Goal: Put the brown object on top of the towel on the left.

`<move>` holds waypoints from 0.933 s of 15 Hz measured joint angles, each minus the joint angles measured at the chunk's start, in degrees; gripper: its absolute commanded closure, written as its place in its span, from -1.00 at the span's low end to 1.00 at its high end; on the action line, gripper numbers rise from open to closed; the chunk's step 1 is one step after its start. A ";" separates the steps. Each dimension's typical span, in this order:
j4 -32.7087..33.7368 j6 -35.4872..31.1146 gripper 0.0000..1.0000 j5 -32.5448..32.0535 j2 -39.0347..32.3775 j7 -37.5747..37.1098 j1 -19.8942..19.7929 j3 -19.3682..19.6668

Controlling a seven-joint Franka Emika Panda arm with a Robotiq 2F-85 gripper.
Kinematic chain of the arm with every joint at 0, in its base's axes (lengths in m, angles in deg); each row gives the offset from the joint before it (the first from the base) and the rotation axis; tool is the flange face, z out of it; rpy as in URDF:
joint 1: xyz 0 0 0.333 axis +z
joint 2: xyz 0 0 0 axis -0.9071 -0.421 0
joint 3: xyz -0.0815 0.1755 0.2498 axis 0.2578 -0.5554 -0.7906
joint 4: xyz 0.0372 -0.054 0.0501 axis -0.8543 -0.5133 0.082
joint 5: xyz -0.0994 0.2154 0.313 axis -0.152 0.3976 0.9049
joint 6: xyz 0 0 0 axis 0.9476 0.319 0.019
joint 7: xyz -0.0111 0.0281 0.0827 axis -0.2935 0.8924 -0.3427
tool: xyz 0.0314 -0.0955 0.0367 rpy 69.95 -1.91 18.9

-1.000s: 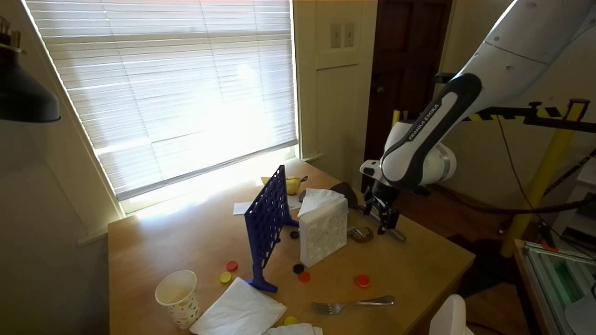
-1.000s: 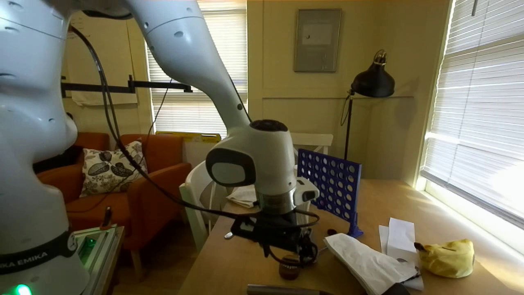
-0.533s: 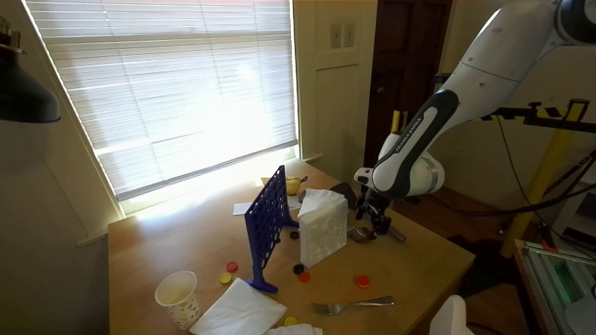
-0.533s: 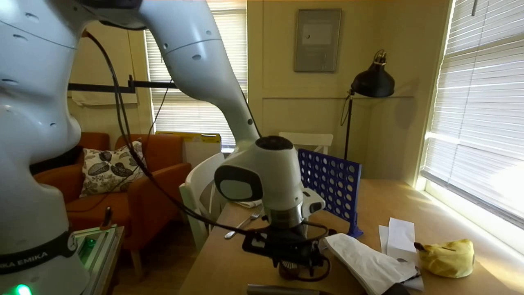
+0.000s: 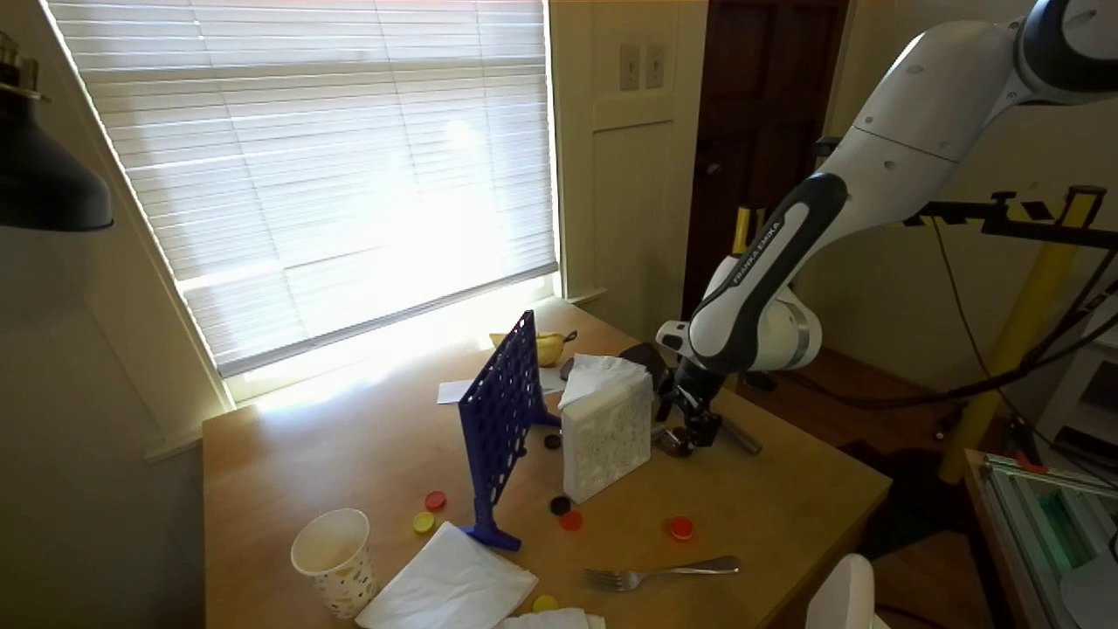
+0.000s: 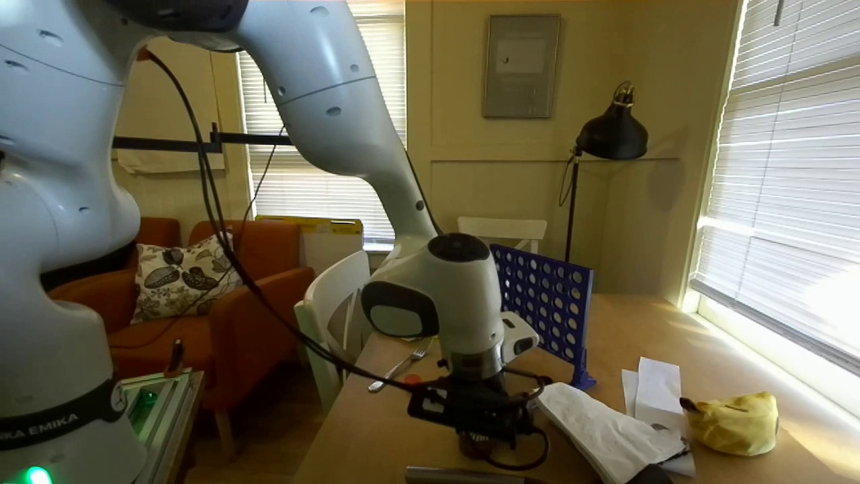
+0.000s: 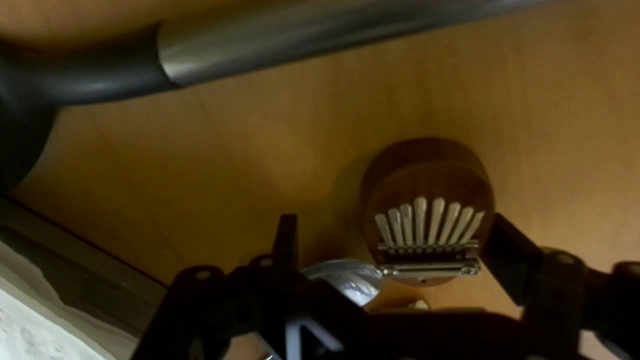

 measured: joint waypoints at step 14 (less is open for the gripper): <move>0.03 21.14 0.35 -7.65 8.06 -9.44 6.20 5.99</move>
